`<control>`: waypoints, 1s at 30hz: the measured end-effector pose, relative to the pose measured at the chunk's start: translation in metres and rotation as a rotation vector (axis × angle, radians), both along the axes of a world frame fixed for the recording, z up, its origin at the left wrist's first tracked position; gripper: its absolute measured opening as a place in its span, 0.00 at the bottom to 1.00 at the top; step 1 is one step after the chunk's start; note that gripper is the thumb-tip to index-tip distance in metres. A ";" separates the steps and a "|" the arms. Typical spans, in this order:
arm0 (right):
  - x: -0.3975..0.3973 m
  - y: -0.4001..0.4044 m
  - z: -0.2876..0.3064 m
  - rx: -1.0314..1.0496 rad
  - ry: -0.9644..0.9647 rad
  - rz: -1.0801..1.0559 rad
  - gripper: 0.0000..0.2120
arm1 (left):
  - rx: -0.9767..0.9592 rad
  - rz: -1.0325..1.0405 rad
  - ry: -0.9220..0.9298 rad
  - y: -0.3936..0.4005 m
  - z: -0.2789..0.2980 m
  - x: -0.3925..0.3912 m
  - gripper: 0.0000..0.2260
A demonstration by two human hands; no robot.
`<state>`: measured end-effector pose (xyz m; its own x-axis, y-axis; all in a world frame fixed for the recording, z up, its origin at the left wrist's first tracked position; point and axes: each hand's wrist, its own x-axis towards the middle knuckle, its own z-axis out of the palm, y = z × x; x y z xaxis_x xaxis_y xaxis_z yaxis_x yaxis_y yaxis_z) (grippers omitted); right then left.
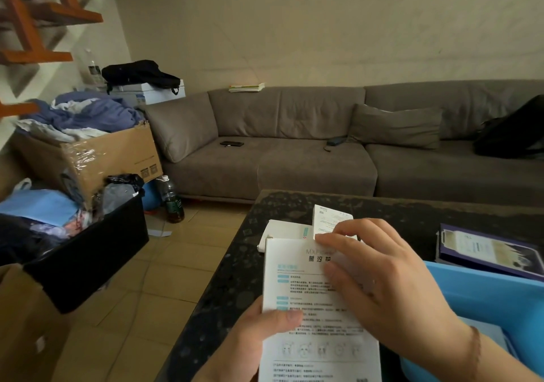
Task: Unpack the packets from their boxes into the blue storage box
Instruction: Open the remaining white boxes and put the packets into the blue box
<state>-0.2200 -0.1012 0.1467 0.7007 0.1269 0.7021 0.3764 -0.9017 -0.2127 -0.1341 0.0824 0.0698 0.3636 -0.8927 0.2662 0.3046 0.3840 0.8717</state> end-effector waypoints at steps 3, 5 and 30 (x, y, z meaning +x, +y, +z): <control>0.000 -0.001 0.001 0.021 0.031 0.022 0.16 | 0.051 0.023 -0.012 0.003 0.000 0.000 0.20; 0.000 -0.002 0.004 0.060 0.066 0.047 0.16 | 0.106 0.052 0.005 0.004 -0.001 -0.003 0.20; -0.004 -0.001 0.023 0.540 0.581 0.148 0.03 | 0.380 0.103 0.017 0.030 0.013 -0.033 0.29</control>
